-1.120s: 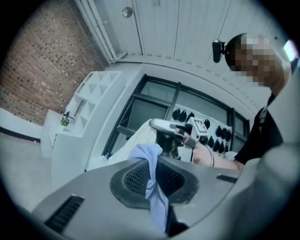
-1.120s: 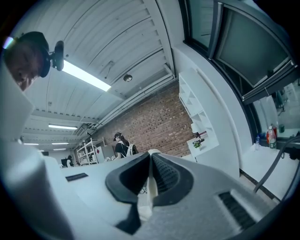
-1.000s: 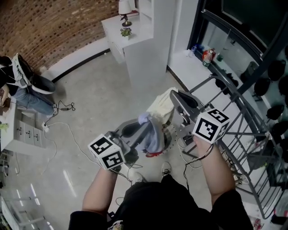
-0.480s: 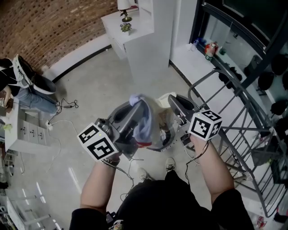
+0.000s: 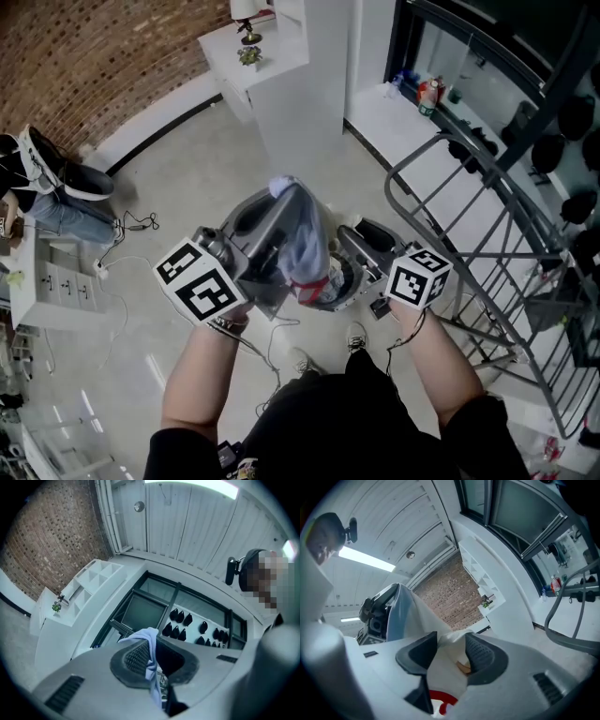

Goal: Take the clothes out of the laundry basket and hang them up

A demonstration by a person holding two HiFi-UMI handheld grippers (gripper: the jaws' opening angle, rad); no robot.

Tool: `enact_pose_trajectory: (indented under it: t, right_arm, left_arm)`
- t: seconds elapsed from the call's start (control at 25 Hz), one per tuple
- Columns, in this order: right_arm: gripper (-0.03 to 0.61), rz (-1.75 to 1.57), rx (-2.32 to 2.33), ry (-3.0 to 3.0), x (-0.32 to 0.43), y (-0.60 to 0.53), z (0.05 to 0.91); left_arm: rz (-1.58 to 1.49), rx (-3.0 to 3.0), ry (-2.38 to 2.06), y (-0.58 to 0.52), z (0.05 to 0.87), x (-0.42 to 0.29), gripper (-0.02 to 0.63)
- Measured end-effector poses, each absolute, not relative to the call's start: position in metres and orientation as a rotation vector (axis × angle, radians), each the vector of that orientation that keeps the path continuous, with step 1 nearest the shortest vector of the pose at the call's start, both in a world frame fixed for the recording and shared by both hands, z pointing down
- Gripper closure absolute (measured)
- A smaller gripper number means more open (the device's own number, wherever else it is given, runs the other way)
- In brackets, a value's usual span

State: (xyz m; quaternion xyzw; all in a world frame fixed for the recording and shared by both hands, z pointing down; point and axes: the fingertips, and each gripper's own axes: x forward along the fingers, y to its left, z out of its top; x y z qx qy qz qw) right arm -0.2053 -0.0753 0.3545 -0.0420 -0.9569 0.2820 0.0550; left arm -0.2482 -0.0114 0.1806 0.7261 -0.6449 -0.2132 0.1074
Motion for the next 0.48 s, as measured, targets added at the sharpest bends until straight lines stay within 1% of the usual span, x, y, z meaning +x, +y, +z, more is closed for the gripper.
enact_pose_trajectory:
  t: [0.24, 0.28, 0.32, 0.48]
  right_arm:
    - [0.343, 0.902, -0.029, -2.983, -0.176, -0.078, 0.355]
    - [0.308, 0.907, -0.007, -2.990, -0.170, -0.079, 0.356]
    - [0.290, 0.914, 0.018, -2.994, -0.163, -0.080, 0.358]
    - [0.268, 0.923, 0.096, -2.971, -0.142, -0.068, 0.378]
  left_arm:
    - [-0.644, 2.154, -1.842, -0.020, 0.182, -0.243, 0.589]
    - [-0.656, 2.153, -1.834, -0.021, 0.181, -0.243, 0.590]
    - [-0.669, 2.153, -1.823, -0.022, 0.181, -0.244, 0.591]
    - [-0.701, 2.180, -1.762, -0.025, 0.177, -0.244, 0.591]
